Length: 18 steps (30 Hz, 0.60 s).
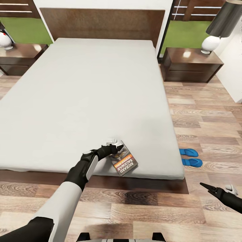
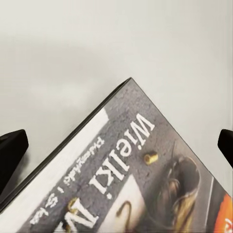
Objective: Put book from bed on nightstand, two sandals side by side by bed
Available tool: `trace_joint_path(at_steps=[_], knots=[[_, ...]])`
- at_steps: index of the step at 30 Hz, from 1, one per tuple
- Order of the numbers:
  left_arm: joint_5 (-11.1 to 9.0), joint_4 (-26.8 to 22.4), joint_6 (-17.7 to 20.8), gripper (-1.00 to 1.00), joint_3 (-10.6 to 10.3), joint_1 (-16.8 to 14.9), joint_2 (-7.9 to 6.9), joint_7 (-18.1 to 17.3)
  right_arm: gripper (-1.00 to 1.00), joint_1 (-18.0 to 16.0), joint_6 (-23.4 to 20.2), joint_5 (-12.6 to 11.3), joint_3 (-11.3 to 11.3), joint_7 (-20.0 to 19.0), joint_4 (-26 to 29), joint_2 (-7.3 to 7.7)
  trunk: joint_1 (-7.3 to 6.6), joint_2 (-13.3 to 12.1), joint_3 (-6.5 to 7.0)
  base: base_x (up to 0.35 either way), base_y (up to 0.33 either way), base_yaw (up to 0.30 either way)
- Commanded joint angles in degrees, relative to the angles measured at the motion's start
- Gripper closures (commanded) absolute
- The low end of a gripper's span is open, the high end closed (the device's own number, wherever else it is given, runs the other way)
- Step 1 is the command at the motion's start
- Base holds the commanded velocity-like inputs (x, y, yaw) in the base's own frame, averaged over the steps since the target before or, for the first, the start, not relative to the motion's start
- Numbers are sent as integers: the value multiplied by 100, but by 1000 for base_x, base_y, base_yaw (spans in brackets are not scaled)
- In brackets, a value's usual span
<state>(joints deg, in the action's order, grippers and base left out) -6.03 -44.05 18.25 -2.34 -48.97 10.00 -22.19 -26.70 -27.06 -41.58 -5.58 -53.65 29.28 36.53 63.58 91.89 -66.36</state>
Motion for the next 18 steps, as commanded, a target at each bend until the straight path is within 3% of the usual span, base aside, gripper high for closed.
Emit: trace_joint_path(at_steps=[1, 18], knots=[[-26, 1, 82, -100, -1, 1, 0, 13, -100, -2, -45, -34, -4, -7, -1, -1, -2, 2, -4, -250, 0, 0], [-27, 2, 82, -100, 4, 1, 0, 13, -100, -2, -45, -34, -4, -5, -1, 0, -2, 2, -4, -33, 0, 0]])
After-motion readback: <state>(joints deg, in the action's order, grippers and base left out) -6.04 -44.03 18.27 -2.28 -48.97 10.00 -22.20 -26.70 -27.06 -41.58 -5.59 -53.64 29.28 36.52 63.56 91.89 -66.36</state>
